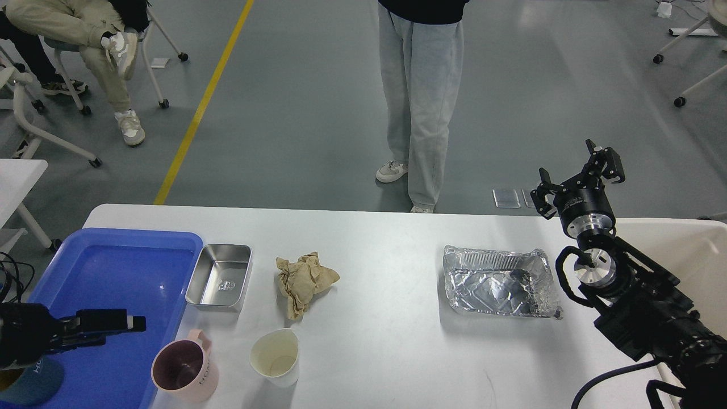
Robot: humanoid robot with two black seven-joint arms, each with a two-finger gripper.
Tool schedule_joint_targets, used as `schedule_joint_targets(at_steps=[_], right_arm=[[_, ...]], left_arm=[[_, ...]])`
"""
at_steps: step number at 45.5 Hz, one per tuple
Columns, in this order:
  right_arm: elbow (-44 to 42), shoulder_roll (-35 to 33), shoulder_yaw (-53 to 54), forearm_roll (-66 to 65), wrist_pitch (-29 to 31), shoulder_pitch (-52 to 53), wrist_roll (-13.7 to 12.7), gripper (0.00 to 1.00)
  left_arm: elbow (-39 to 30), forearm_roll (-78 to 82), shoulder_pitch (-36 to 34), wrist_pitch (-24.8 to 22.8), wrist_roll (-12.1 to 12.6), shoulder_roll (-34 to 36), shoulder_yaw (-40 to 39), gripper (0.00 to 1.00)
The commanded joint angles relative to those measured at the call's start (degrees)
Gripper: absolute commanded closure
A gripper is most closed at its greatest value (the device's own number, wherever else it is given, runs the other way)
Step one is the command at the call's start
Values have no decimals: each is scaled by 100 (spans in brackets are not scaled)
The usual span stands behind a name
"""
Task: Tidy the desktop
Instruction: 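Lower the left gripper to the pink mug and grasp its rim, then lift the pink mug with the left gripper and move it onto the blue tray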
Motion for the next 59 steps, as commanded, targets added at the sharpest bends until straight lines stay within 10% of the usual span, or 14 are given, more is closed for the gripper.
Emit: schedule_joint_targets(at_steps=[1,37,59], right_arm=[[0,0,0,0,1,5,0,0],[18,-18,0,0,1,-65,0,0],[9,-53,0,0,1,-57,0,0]], left_arm=[[123,241,-8,304,-51,-304,333,4],[923,673,-60,1130,-60,-1605,1133,11],[1055,681,-61,1078,-34,-1851,1423,42]])
